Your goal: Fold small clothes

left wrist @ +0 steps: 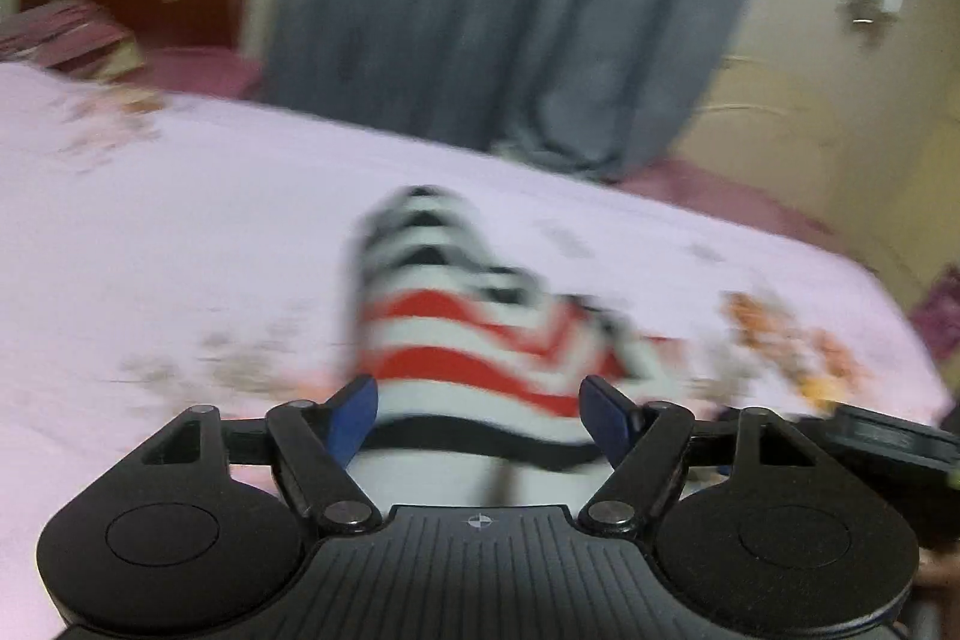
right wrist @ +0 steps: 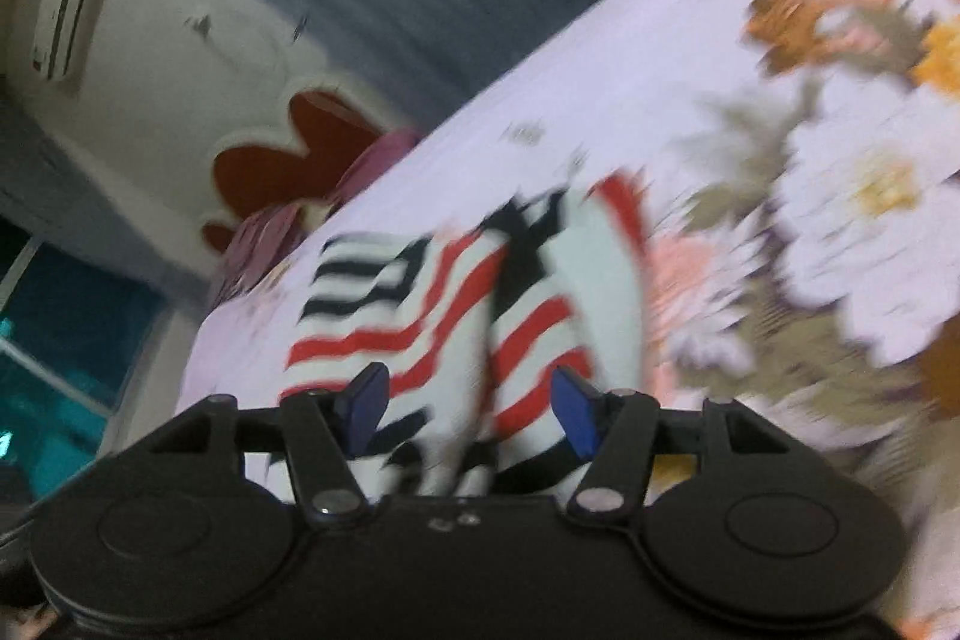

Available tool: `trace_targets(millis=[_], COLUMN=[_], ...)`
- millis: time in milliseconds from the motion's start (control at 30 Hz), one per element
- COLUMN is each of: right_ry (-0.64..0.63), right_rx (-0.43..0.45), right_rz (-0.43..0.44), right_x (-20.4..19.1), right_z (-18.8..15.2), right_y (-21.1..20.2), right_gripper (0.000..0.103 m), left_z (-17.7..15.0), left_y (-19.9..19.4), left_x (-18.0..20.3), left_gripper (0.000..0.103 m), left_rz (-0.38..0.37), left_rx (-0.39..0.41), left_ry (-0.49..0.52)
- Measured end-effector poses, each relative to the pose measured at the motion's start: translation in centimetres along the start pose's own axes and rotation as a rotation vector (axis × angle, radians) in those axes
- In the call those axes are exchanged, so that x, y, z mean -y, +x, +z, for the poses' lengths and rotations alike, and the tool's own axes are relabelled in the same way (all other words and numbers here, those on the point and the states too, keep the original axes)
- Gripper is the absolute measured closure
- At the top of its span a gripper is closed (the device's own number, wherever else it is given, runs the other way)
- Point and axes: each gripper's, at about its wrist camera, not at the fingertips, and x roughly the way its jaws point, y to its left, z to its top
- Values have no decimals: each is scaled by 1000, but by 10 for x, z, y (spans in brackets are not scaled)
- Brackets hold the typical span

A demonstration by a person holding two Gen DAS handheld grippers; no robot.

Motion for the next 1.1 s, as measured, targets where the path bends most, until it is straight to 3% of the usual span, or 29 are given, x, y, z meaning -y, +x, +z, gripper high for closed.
trace_targets(millis=[133, 233, 367, 400, 467, 533, 567, 633, 733, 867, 933, 1000, 1100], right_ry=[6, 48, -22, -48, -109, -148, -167, -231, -358, -508, -504, -409, -317], right_rx=[-74, -131, -168, -178, -200, -187, -177, -140, -56, 67, 71, -47, -26], right_rz=[-38, -26, -69, -80, -114, -133, -134, -127, -132, -170, -212, -306, -249], right_x=[-7, -4, -20, -25, -36, -43, -47, -56, -78, -90, -72, -30, -12], right_z=[-5, -8, -11, -11, -12, -12, -12, -14, -15, -18, -20, -21, -19], right_y=[26, 44, 57, 60, 70, 73, 73, 64, 43, 8, 9, 33, 29], right_gripper=[42, 42, 42, 45, 64, 72, 78, 80, 81, 81, 81, 81, 81], left_z=[-3, -19, -29, -28, -28, -22, -20, -12, -4, -4, -11, -14, -10], left_y=[29, 46, 49, 47, 53, 58, 56, 54, 48, 64, 79, 85, 85], left_x=[-34, -54, -67, -68, -67, -58, -57, -48, -38, -22, -9, 12, 28], left_gripper=[30, 30, 30, 30, 30, 31, 40, 56, 56, 56, 56, 56, 56], left_rz=[24, -7, -43, -45, -45, -37, -37, -71, -156, -223, -188, -136, -90], left_rx=[-66, -130, -138, -139, -140, -134, -122, -72, -16, -89, -165, -163, -176], left_ry=[-53, -120, -173, -162, -136, -115, -101, -89, -56, -5, 59, 169, 258])
